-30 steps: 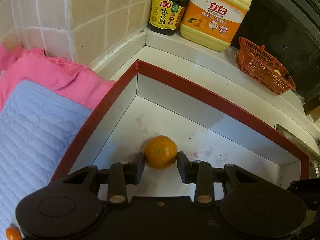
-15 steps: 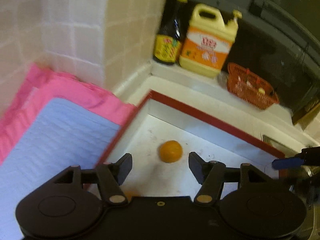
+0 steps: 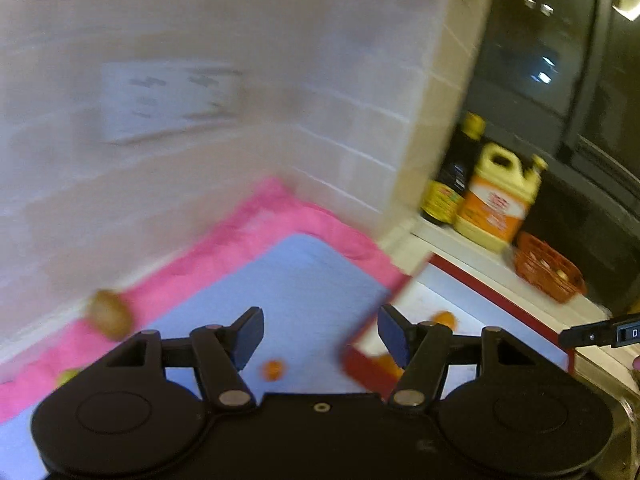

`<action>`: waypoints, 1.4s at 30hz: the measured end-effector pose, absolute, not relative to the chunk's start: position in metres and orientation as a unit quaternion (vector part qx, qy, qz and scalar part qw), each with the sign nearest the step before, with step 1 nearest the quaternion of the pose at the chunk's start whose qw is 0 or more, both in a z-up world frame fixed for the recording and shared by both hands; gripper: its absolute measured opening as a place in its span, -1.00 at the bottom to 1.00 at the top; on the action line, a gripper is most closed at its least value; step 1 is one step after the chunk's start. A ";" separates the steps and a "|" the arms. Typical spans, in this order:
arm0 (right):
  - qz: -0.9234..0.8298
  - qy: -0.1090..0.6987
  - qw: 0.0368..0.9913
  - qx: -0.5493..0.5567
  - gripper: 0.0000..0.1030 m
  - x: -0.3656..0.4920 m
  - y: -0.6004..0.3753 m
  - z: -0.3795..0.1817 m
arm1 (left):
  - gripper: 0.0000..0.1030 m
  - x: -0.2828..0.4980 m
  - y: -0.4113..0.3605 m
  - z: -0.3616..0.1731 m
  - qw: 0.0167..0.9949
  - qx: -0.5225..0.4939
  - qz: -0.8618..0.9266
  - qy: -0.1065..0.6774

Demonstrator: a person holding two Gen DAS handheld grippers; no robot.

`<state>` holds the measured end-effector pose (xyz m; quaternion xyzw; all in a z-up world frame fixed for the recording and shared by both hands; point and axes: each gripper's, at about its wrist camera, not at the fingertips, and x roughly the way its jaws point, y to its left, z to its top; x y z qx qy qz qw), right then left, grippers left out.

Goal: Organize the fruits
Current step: 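Open the left tool to drop the tangerine into the box, then grasp a green apple with the left tool while the right tool grasps an orange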

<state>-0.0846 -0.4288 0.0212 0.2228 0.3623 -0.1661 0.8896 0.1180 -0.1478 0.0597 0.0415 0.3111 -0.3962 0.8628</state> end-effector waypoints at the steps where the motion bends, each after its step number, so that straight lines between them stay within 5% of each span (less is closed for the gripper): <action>1: -0.157 0.363 0.892 0.216 0.41 -0.079 -0.422 0.024 | 0.46 0.117 -0.129 0.067 0.873 0.038 -0.381 0.303; 15: -0.030 0.363 0.919 0.149 0.53 0.003 -0.314 0.057 | 0.55 0.111 0.039 0.098 0.928 -0.048 -0.249 0.272; 24: 0.020 0.394 0.908 0.144 0.53 0.049 -0.264 0.042 | 0.55 0.141 0.031 0.065 0.919 -0.019 -0.236 0.315; 42: 0.015 0.440 0.890 0.121 0.42 0.153 -0.200 -0.082 | 0.54 0.266 0.006 -0.069 0.858 -0.099 -0.235 0.445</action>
